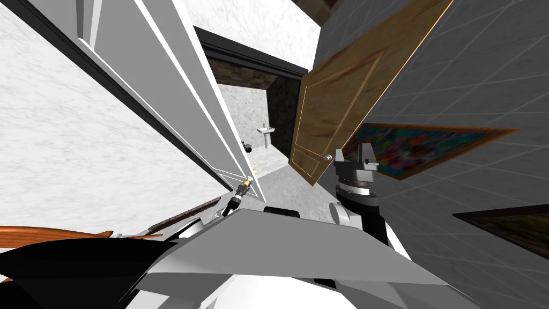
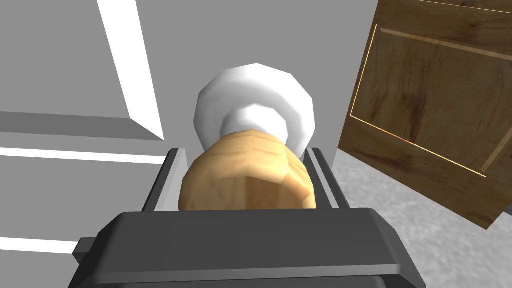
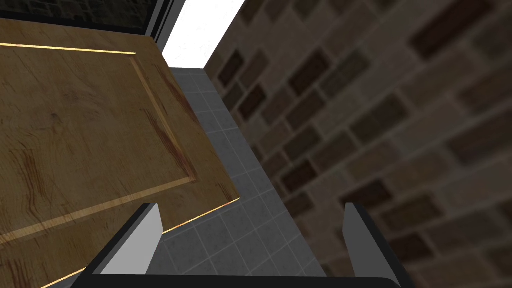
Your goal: Pull the door open
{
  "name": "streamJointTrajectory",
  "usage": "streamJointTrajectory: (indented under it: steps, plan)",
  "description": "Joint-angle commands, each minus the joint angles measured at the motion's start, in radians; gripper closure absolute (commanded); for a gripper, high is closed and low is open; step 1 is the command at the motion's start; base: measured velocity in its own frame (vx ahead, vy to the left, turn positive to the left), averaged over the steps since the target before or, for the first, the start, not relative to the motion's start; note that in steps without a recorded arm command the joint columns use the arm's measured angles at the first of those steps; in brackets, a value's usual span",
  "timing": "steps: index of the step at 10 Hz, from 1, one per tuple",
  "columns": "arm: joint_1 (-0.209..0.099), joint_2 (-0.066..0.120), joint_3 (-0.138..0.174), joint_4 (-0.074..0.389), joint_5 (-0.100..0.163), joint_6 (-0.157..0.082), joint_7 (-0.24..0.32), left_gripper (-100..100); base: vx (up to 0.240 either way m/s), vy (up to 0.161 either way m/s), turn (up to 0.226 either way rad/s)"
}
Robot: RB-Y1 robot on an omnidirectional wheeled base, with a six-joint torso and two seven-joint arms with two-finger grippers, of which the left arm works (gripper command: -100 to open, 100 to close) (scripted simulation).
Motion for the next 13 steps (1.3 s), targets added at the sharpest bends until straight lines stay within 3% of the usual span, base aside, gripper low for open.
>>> streamJointTrajectory:
  steps: [1, 2, 6, 13]
  plan:
    - [0.001, -0.001, 0.000, -0.001, 0.000, -0.003, 0.000, 100, -0.008, 0.003, 0.004]
    - [0.001, -0.001, 0.000, -0.001, 0.000, -0.003, 0.000, 100, 0.000, 0.000, 0.000]
    - [0.013, 0.017, -0.024, 0.016, -0.010, -0.040, 0.024, 100, -0.150, 0.093, -0.172]
    - [0.035, 0.049, -0.068, 0.045, -0.027, -0.116, 0.068, 100, -0.175, 0.099, -0.170]
